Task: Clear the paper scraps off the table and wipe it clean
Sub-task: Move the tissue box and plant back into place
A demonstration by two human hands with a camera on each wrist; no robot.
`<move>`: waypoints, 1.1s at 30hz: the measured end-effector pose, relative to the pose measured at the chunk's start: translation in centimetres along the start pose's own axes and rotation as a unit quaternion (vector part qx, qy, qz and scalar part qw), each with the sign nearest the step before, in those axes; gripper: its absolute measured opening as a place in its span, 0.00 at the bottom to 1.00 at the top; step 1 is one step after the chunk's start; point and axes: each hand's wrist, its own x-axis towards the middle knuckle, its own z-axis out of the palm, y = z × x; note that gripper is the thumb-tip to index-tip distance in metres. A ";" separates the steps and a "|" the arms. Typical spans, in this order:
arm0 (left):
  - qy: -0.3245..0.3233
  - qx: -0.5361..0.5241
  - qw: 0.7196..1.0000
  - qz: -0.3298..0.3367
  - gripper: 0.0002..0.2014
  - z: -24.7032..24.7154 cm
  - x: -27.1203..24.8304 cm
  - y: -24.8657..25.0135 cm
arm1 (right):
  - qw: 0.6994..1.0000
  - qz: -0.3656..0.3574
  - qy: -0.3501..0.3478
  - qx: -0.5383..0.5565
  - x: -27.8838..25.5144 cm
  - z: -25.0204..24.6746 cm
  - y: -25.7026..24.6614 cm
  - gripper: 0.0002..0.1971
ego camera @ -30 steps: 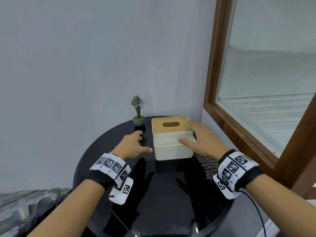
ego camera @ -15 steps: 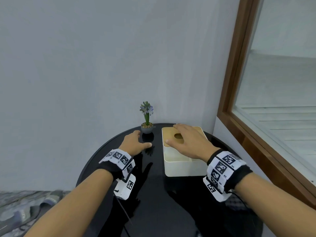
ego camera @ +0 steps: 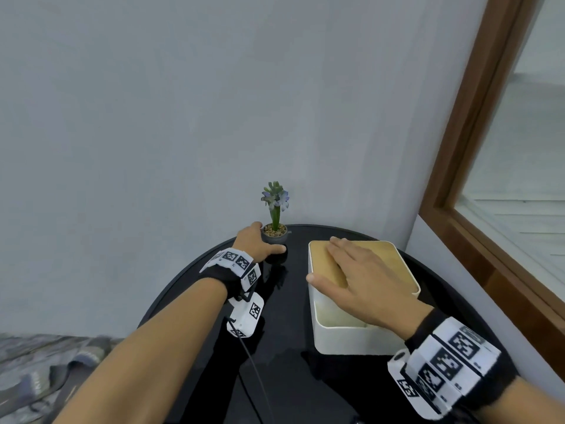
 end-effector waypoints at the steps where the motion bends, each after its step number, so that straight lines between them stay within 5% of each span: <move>1: 0.000 -0.002 1.000 -0.003 0.44 0.1 0.4 -0.1 | 1.000 -0.002 0.002 -0.004 0.0 0.1 0.0 0.42; 13: 0.036 -0.048 0.998 0.003 0.34 0.9 1.7 -0.7 | 1.000 -0.005 0.013 -0.016 -0.2 0.3 -0.1 0.40; 33: -0.024 -0.046 0.998 0.038 0.33 -0.2 -8.4 -2.1 | 0.998 -0.021 0.032 -0.054 -0.9 -0.2 -0.4 0.37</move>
